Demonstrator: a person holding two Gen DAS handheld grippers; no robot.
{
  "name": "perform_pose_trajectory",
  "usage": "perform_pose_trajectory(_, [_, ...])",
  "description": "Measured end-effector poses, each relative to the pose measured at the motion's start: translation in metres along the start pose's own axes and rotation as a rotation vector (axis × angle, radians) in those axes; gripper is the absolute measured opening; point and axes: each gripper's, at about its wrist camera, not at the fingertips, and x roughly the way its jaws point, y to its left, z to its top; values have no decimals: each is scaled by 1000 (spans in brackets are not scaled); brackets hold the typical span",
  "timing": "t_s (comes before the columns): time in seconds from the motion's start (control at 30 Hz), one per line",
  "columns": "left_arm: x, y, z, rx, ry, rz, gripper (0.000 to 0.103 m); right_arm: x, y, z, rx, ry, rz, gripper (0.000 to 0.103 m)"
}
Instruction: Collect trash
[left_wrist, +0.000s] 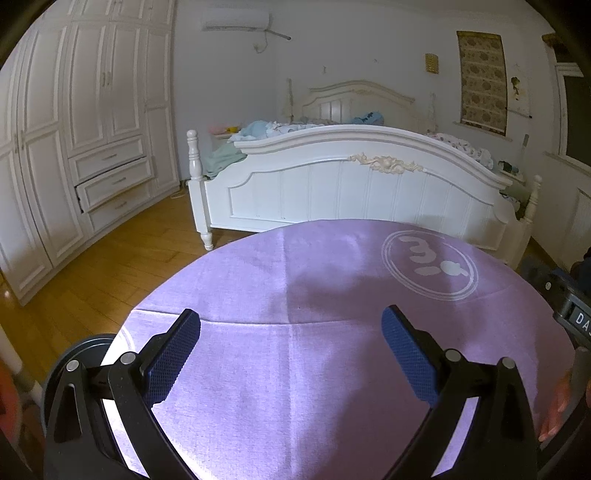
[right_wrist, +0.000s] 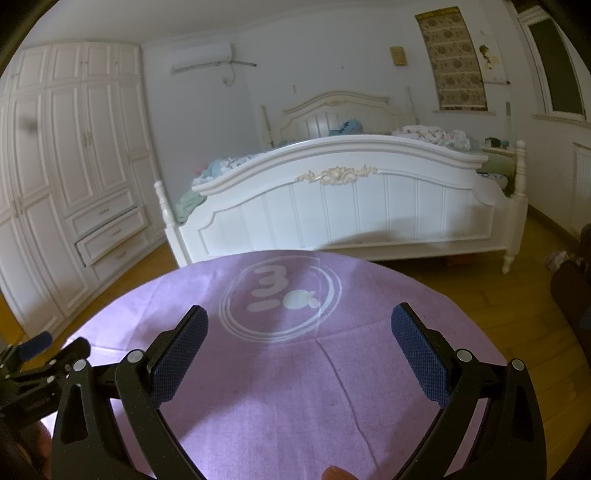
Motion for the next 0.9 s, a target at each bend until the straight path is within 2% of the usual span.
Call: perform_pose_trajectory(0.9, [2,3,-2,0,18,-11,98,0,8,0,7,0,4,98])
